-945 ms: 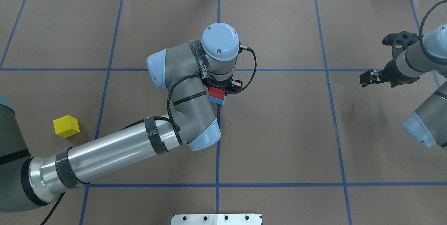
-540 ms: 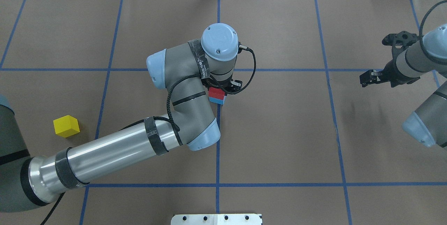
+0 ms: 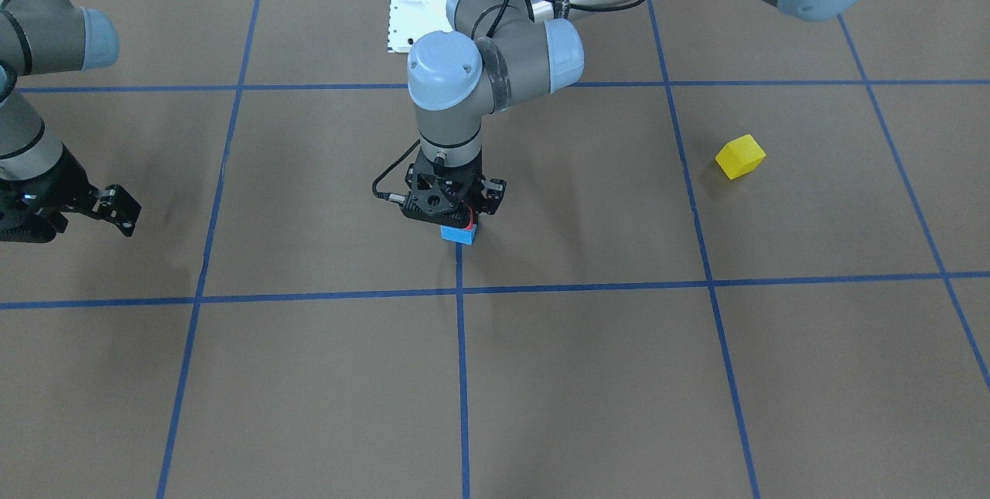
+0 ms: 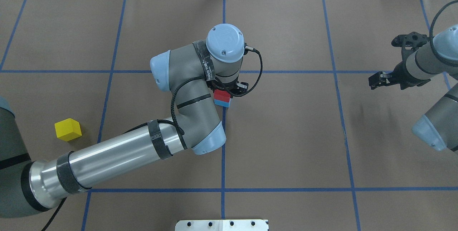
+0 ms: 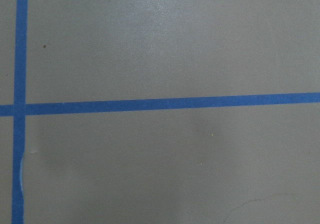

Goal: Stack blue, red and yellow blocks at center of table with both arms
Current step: 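Lower the red cube onto the blue cube with the left gripper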

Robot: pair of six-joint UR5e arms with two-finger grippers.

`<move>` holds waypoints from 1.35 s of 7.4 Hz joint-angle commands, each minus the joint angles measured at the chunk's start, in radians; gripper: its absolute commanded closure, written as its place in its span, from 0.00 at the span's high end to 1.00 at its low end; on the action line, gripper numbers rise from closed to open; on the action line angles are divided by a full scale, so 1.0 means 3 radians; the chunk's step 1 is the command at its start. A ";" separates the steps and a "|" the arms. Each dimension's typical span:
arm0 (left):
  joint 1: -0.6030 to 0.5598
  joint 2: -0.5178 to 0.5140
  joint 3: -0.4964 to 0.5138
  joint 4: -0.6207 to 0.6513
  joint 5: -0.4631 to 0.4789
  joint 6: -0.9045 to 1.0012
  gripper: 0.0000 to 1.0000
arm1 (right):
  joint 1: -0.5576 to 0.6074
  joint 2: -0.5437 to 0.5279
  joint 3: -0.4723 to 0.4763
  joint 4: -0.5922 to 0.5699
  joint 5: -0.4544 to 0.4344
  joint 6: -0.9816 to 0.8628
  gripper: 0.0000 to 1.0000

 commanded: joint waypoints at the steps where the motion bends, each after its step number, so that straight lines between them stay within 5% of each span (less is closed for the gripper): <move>1: 0.0000 0.0000 0.0000 -0.0002 0.0001 0.0005 0.00 | 0.0000 0.0004 -0.0006 0.0000 0.0000 0.0000 1.00; 2: 0.0000 0.0000 0.0005 -0.0002 0.0001 0.0005 0.13 | 0.0000 0.0004 -0.0006 0.0000 0.0000 0.0000 1.00; 3: 0.0000 0.0005 0.0005 -0.0002 -0.0004 0.0005 0.48 | 0.0000 0.0004 -0.0006 0.0000 0.0000 0.0005 1.00; 4: 0.0000 0.0005 0.0005 -0.0002 0.0001 0.0005 0.66 | 0.0000 0.0009 -0.0006 0.0000 0.0000 0.0005 1.00; 6: 0.0000 0.0005 0.0005 -0.0002 0.0001 -0.0011 0.91 | -0.0005 0.0015 -0.0006 0.0000 0.0000 0.0005 1.00; 10: -0.0111 0.0005 -0.0310 0.0115 -0.0030 -0.0011 0.99 | 0.0000 0.0015 -0.0006 0.0000 0.0000 0.0000 1.00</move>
